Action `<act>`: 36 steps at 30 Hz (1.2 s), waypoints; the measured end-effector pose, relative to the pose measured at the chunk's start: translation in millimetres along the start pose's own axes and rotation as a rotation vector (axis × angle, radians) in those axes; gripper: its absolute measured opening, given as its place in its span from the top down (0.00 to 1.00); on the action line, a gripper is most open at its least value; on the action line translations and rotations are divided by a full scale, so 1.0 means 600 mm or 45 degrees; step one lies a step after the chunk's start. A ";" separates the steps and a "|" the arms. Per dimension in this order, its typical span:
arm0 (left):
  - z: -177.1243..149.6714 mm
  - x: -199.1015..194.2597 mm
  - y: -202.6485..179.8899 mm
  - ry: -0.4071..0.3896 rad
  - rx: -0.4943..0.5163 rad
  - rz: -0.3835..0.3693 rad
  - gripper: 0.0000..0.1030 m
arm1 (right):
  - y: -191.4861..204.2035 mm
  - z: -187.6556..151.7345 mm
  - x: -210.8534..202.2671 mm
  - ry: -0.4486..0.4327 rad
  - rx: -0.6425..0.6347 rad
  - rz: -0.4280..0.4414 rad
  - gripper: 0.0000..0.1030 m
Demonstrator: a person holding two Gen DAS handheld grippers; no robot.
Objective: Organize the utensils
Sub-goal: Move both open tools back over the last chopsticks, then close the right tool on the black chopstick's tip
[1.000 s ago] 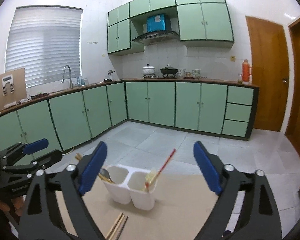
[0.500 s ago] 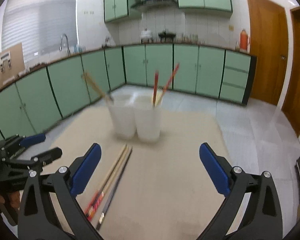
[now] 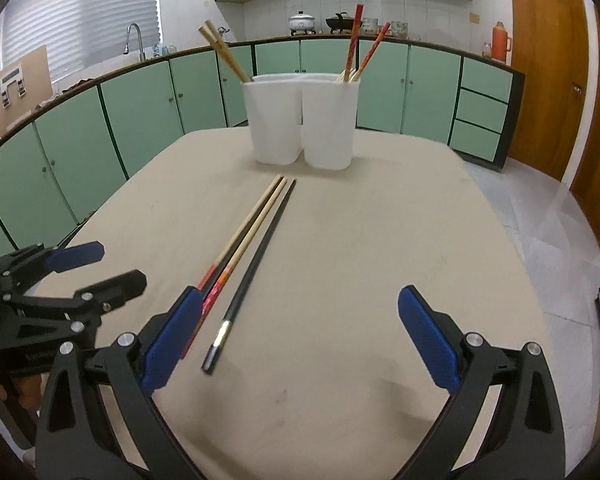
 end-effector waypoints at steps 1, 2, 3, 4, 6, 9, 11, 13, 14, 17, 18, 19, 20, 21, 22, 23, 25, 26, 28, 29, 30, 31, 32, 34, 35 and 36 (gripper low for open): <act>-0.001 -0.002 0.002 0.004 0.000 0.002 0.28 | 0.005 -0.005 0.000 0.004 0.004 0.004 0.10; -0.005 -0.002 0.003 0.009 -0.002 0.003 0.28 | 0.009 -0.009 0.000 0.006 0.007 0.006 0.13; -0.011 -0.003 0.006 0.013 -0.005 0.004 0.28 | 0.014 -0.013 0.001 0.010 0.008 0.009 0.18; -0.014 -0.005 0.008 0.016 -0.007 0.005 0.28 | 0.017 -0.018 0.002 0.019 0.004 0.008 0.21; -0.020 -0.009 0.012 0.020 -0.006 0.010 0.28 | 0.019 -0.027 0.004 0.037 0.004 0.003 0.23; -0.032 -0.015 0.017 0.021 -0.005 0.016 0.28 | 0.029 -0.038 0.004 0.053 0.008 0.020 0.28; -0.037 -0.016 0.019 0.023 -0.007 0.021 0.28 | 0.037 -0.044 0.002 0.052 -0.011 0.019 0.30; -0.045 -0.017 0.022 0.026 -0.017 0.022 0.28 | 0.044 -0.051 0.002 0.060 -0.021 0.018 0.34; -0.048 -0.017 0.022 0.027 -0.021 0.022 0.28 | 0.045 -0.054 0.004 0.066 -0.024 0.015 0.35; -0.051 -0.022 0.024 0.018 -0.034 0.027 0.28 | 0.049 -0.069 0.010 0.102 -0.027 0.016 0.43; -0.051 -0.024 0.025 0.013 -0.036 0.029 0.28 | 0.051 -0.071 0.013 0.114 -0.028 0.023 0.46; -0.049 -0.026 0.025 0.008 -0.036 0.031 0.28 | 0.052 -0.072 0.015 0.121 -0.032 0.027 0.48; -0.048 -0.027 0.025 0.006 -0.035 0.030 0.28 | 0.053 -0.073 0.016 0.126 -0.037 0.029 0.50; -0.049 -0.027 0.024 0.007 -0.034 0.029 0.28 | 0.055 -0.073 0.018 0.131 -0.038 0.032 0.54; -0.048 -0.027 0.023 0.010 -0.033 0.027 0.28 | 0.057 -0.075 0.020 0.136 -0.039 0.034 0.58; -0.048 -0.027 0.022 0.010 -0.031 0.024 0.28 | 0.058 -0.076 0.022 0.142 -0.040 0.035 0.61; -0.045 -0.026 0.019 0.008 -0.025 0.018 0.28 | 0.060 -0.076 0.025 0.145 -0.049 0.038 0.70; -0.044 -0.026 0.016 0.008 -0.023 0.011 0.28 | 0.061 -0.076 0.024 0.146 -0.052 0.044 0.74; -0.041 -0.023 0.010 0.013 -0.022 -0.002 0.28 | 0.063 -0.077 0.023 0.153 -0.066 0.058 0.90; -0.041 -0.022 0.008 0.018 -0.021 -0.008 0.28 | 0.062 -0.076 0.023 0.156 -0.071 0.062 0.92; -0.040 -0.020 0.004 0.024 -0.014 -0.015 0.28 | 0.061 -0.076 0.023 0.159 -0.070 0.066 0.92; -0.039 -0.018 -0.001 0.029 -0.006 -0.024 0.28 | 0.059 -0.076 0.022 0.161 -0.064 0.067 0.93; -0.041 -0.015 -0.006 0.039 0.001 -0.034 0.28 | 0.055 -0.075 0.022 0.162 -0.056 0.066 0.93; -0.043 -0.009 -0.012 0.057 0.005 -0.046 0.28 | 0.045 -0.073 0.020 0.164 -0.039 0.058 0.93; -0.044 -0.007 -0.014 0.064 0.004 -0.051 0.28 | 0.041 -0.073 0.020 0.163 -0.031 0.055 0.93; -0.046 -0.003 -0.017 0.074 0.001 -0.057 0.28 | 0.037 -0.072 0.019 0.161 -0.021 0.051 0.94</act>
Point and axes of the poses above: each gripper's, at about its wrist camera, not at the fingertips, and x roughly the way its jaws point, y to its left, z to its top, the point moved 8 cm from there along x, roughly the way its jaws point, and after that the axes turned 1 degree about x, right-handed, at the moved point
